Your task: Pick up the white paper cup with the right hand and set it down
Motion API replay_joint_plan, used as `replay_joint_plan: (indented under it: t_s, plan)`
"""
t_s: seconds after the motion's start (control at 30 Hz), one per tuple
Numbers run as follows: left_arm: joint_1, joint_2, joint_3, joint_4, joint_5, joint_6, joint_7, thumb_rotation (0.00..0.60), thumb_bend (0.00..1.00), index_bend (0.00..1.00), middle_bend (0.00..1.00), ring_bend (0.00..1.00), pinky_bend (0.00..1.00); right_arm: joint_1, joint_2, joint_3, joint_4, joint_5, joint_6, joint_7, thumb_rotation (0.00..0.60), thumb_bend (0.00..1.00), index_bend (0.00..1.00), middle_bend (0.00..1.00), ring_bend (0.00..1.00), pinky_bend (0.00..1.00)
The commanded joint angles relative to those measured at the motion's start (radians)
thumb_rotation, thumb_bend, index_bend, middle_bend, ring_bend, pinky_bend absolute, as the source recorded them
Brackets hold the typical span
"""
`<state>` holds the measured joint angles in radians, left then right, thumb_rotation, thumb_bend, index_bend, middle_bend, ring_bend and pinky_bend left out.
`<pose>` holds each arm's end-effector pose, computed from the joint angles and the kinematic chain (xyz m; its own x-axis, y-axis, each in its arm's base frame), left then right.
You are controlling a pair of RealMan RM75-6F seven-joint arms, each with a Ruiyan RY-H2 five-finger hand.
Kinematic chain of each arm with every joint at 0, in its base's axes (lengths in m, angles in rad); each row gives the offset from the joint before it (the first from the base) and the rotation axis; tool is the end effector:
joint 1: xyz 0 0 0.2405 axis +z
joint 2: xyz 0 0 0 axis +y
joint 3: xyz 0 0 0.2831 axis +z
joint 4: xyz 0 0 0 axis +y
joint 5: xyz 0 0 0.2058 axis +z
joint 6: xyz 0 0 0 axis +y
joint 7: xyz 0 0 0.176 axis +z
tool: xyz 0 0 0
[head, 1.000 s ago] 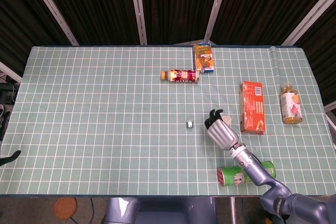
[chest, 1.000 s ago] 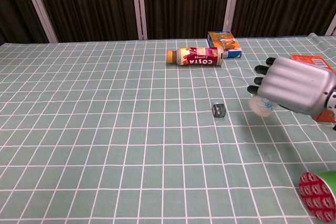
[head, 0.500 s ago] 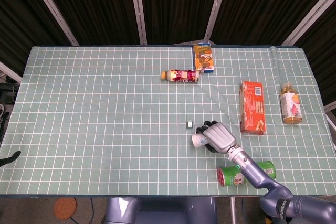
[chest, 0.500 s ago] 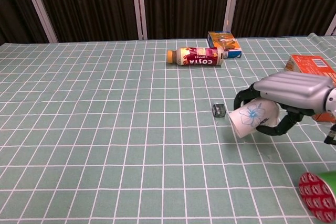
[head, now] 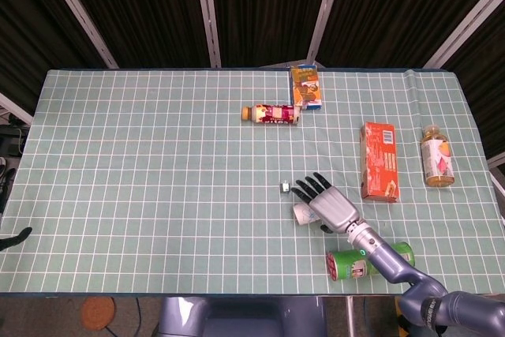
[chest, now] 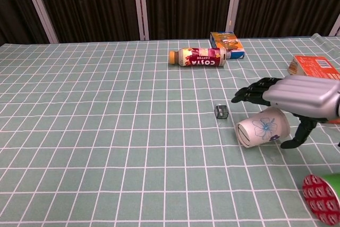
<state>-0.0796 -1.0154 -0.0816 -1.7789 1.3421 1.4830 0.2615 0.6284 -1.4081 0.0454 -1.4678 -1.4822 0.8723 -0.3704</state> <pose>-0.3294 0.2154 0.2077 0.5536 0.0160 0.8326 0.8238 0.1358 -0.5503 -0.2149 -0.3397 -0.0120 0.7467 -0.1962 0.6356 -0.6034 -0.6020 0.5230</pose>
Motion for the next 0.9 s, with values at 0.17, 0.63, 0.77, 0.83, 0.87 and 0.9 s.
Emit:
replay_joint_plan:
  t_s: [0.17, 0.63, 0.77, 0.83, 0.87, 0.9]
  plan:
    - [0.004, 0.003, 0.007, -0.009, 0.020, 0.011, -0.001, 0.600, 0.00, 0.00, 0.00, 0.00, 0.00, -0.029, 0.058, -0.053, -0.177, -0.024, 0.089, -0.433, 0.600, 0.08, 0.00, 0.00, 0.00, 0.00]
    - [0.006, 0.003, 0.006, -0.005, 0.020, 0.015, -0.004, 0.600, 0.00, 0.00, 0.00, 0.00, 0.00, 0.013, -0.054, -0.060, -0.183, 0.033, 0.030, -0.824, 0.600, 0.08, 0.00, 0.00, 0.00, 0.00]
    - [0.003, 0.002, 0.004, 0.001, 0.012, 0.008, -0.002, 0.600, 0.00, 0.00, 0.00, 0.00, 0.00, 0.025, -0.081, -0.056, -0.144, 0.047, 0.030, -0.904, 0.600, 0.08, 0.00, 0.00, 0.00, 0.00]
    - [0.002, 0.000, 0.003, 0.003, 0.008, 0.005, -0.001, 0.600, 0.00, 0.00, 0.00, 0.00, 0.00, 0.028, -0.094, -0.056, -0.130, 0.063, 0.029, -0.942, 0.600, 0.08, 0.00, 0.00, 0.00, 0.00]
    - [0.001, -0.001, 0.002, 0.004, 0.006, 0.004, -0.001, 0.600, 0.00, 0.00, 0.00, 0.00, 0.00, 0.027, -0.103, -0.057, -0.121, 0.077, 0.031, -0.966, 0.600, 0.08, 0.00, 0.00, 0.00, 0.01]
    - [0.000, -0.001, 0.001, 0.004, 0.005, 0.003, 0.000, 0.600, 0.00, 0.00, 0.00, 0.00, 0.00, 0.027, -0.106, -0.058, -0.118, 0.082, 0.033, -0.977, 0.600, 0.08, 0.00, 0.00, 0.00, 0.01]
